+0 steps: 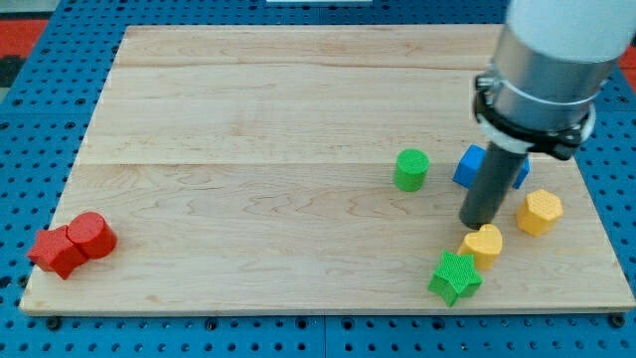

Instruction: Move blue triangle towards upside of the blue cube

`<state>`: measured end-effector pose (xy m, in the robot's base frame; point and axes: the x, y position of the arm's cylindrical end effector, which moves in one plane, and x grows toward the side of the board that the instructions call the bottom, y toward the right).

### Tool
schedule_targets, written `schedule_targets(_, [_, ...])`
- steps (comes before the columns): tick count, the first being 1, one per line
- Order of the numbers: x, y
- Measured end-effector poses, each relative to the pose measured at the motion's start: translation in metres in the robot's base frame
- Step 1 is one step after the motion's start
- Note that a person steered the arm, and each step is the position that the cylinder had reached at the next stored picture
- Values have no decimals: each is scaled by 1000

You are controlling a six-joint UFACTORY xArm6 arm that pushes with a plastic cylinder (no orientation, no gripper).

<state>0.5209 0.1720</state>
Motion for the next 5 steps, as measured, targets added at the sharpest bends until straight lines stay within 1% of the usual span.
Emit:
schedule_targets(1, [-11,43])
schedule_targets(2, [-14,99])
schedule_targets(3, [-38,102])
schedule_targets(4, [-69,91])
schedule_targets(5, [-95,54])
